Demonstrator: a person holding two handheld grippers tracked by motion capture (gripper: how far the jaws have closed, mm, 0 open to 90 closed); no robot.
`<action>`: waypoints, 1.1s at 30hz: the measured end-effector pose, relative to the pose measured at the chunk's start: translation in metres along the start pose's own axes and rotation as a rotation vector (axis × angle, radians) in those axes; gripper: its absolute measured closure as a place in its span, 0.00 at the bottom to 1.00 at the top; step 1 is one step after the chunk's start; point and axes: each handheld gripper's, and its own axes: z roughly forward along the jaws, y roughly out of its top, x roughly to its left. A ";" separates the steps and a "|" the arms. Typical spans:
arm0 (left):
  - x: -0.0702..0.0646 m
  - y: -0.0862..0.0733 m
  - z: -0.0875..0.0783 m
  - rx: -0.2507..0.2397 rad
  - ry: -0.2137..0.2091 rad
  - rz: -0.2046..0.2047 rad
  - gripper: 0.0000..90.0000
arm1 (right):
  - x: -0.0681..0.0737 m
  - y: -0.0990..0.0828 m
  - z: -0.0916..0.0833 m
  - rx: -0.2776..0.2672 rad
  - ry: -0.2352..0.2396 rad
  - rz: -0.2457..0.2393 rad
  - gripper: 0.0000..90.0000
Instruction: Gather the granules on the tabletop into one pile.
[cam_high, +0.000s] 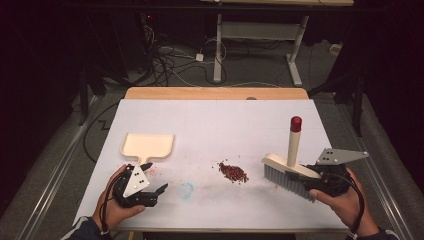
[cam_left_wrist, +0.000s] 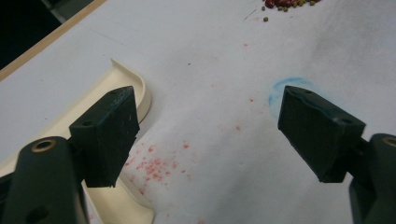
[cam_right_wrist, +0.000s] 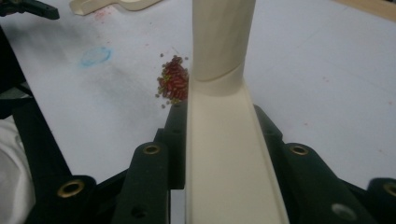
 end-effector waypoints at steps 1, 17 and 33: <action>0.000 0.000 0.000 0.000 0.000 0.000 0.22 | -0.001 0.000 0.001 0.012 0.013 0.008 0.75; -0.001 0.000 0.002 0.008 -0.012 0.006 0.22 | -0.043 -0.006 0.031 0.173 0.130 0.142 0.75; -0.003 0.000 0.008 0.026 -0.033 0.013 0.22 | -0.116 0.004 0.056 0.208 0.099 0.203 0.47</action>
